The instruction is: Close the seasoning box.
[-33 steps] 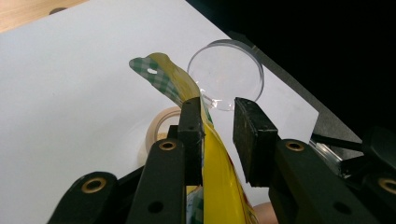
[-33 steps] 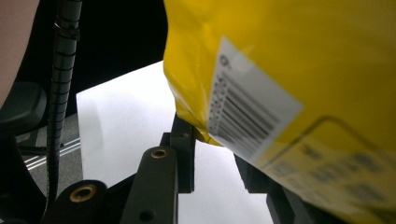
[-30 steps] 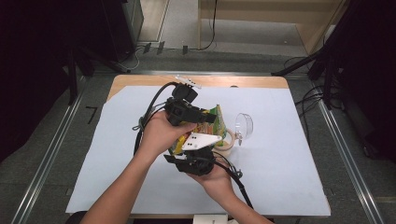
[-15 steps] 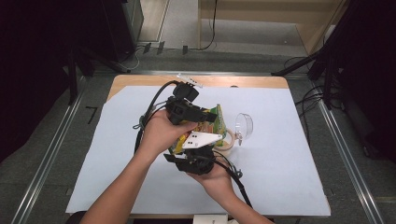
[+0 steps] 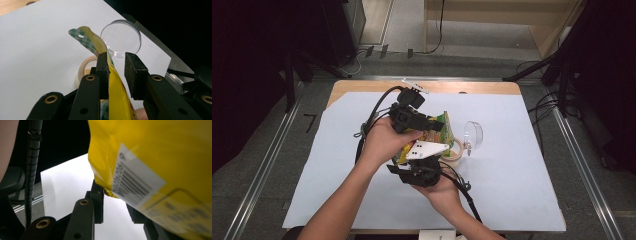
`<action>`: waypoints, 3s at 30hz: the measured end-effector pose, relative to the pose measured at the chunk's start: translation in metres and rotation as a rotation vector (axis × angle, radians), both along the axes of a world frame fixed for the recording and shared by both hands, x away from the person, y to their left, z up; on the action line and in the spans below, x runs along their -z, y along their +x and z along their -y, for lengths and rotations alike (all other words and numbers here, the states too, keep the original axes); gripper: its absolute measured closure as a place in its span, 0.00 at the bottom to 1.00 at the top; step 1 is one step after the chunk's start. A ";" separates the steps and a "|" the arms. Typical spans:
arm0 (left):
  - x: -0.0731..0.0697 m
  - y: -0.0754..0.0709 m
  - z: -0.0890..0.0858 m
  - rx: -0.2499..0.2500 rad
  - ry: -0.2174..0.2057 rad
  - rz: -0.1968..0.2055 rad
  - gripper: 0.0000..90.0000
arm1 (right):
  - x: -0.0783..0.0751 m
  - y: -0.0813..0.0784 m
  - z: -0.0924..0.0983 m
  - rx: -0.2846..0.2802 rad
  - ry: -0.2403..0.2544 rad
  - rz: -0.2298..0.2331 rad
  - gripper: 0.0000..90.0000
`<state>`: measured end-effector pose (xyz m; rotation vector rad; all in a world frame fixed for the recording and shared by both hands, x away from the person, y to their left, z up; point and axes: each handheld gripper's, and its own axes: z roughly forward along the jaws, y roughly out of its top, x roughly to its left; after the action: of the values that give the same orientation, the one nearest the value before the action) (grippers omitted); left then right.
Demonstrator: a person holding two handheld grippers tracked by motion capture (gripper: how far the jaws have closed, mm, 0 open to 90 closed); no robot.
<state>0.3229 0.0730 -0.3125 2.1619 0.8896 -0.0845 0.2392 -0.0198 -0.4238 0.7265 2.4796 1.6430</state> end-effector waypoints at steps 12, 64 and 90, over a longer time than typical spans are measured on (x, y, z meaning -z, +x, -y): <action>0.002 -0.003 0.005 0.002 0.024 0.014 0.83 | 0.006 0.001 0.003 0.009 0.017 0.011 0.79; 0.007 0.014 -0.002 -0.006 -0.013 -0.069 0.83 | 0.000 0.007 0.002 -0.019 -0.027 -0.035 0.79; 0.007 0.012 0.000 0.000 0.008 -0.083 0.83 | 0.002 0.004 0.002 -0.016 -0.011 -0.043 0.79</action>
<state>0.3347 0.0726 -0.3199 2.1793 0.9377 -0.1718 0.2432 -0.0222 -0.4261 0.7511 2.5277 1.6347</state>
